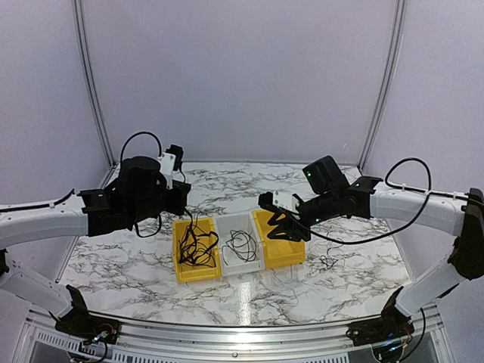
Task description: Untangle the cables
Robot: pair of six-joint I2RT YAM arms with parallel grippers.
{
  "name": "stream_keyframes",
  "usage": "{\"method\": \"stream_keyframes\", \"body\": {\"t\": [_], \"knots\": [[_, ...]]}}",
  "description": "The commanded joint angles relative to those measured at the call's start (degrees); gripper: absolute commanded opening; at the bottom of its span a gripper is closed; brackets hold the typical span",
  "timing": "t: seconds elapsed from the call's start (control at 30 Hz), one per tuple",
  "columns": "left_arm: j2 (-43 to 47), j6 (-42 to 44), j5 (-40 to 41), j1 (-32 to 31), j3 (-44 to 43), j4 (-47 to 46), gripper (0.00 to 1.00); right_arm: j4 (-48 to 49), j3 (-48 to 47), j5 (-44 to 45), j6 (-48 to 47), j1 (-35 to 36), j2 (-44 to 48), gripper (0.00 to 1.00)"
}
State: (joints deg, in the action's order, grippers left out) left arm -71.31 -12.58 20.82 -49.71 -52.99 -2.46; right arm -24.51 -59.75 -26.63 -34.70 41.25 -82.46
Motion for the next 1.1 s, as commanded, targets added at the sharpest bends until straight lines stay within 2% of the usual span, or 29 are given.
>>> {"method": "stream_keyframes", "body": {"t": [0.0, 0.17, 0.6, 0.93, 1.07], "knots": [[-4.89, -2.46, -2.43, -0.04, -0.34, -8.73, 0.0, -1.88, -0.04, 0.51, 0.12, 1.02, 1.68, 0.39], [-9.42, -3.73, -2.85, -0.08, 0.03, -10.39, 0.0, 0.71, 3.47, 1.19, -0.48, 1.03, 3.96, 0.4], [-9.45, -5.98, -0.54, -0.06, 11.09, -11.33, 0.0, -0.26, 1.6, 2.2, -1.84, 4.17, 0.15, 0.4], [-13.18, -6.41, -4.65, -0.55, 10.77, -11.78, 0.0, -1.08, 1.47, 3.15, -2.47, 5.37, -0.92, 0.4], [-12.37, -5.75, -4.82, -0.69, 9.09, -8.33, 0.09, -1.99, 0.28, 3.32, -2.57, 5.57, -1.8, 0.4]]}}
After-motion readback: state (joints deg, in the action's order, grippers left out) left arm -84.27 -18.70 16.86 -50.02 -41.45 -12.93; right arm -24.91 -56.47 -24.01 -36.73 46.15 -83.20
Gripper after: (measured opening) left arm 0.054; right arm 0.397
